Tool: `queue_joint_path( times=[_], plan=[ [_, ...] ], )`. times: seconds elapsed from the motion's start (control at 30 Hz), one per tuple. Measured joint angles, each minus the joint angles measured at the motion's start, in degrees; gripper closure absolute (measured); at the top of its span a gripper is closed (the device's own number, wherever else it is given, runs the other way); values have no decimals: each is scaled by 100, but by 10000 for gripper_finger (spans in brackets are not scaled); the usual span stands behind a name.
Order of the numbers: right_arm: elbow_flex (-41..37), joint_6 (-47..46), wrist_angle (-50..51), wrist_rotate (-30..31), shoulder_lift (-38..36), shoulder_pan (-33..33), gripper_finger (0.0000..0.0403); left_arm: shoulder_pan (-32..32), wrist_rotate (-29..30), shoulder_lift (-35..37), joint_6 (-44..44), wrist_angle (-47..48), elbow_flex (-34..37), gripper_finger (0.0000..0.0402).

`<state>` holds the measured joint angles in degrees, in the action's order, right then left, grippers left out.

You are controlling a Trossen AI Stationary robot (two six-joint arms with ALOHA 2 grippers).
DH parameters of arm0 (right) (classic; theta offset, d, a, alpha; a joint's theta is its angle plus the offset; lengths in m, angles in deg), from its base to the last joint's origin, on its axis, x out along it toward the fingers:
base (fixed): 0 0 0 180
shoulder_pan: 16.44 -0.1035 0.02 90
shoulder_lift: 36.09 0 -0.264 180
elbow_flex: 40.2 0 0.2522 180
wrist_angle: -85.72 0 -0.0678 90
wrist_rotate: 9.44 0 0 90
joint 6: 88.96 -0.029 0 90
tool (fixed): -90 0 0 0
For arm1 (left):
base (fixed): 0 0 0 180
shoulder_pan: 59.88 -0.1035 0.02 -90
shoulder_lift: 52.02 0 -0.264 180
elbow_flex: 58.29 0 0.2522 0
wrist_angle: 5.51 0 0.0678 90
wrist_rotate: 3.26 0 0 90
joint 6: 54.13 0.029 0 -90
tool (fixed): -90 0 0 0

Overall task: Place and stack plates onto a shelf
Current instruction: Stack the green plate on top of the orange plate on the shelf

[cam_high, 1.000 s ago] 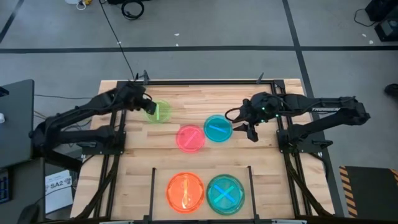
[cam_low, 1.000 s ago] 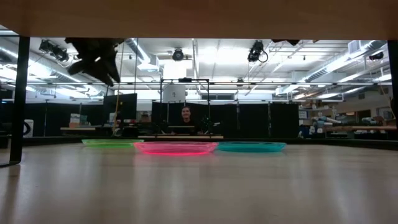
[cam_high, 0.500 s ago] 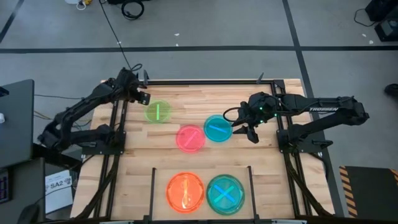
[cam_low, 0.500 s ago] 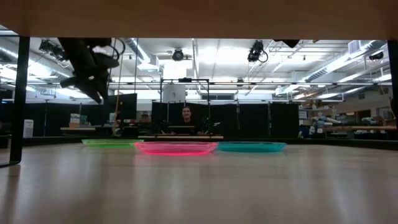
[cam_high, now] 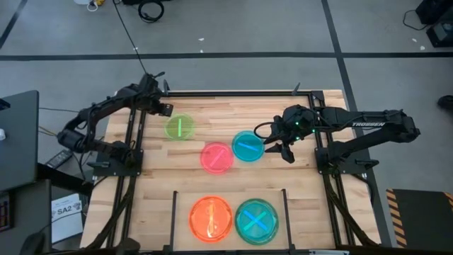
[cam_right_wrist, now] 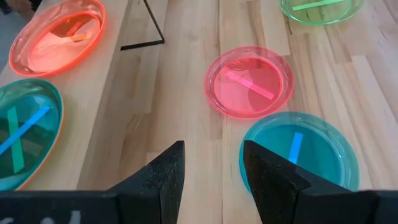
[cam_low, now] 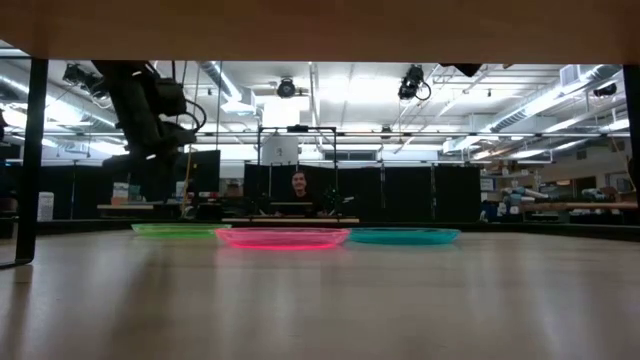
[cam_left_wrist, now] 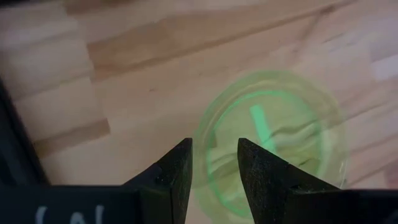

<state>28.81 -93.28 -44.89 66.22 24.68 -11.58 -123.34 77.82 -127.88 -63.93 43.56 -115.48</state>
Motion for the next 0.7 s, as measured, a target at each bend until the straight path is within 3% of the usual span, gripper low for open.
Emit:
queue_joint_path(
  times=[0.7],
  plan=[
    [0, 195, 4, -36, 0, 11, 233, 258, 129, -322, -618, -21, 49, 267]
  ],
)
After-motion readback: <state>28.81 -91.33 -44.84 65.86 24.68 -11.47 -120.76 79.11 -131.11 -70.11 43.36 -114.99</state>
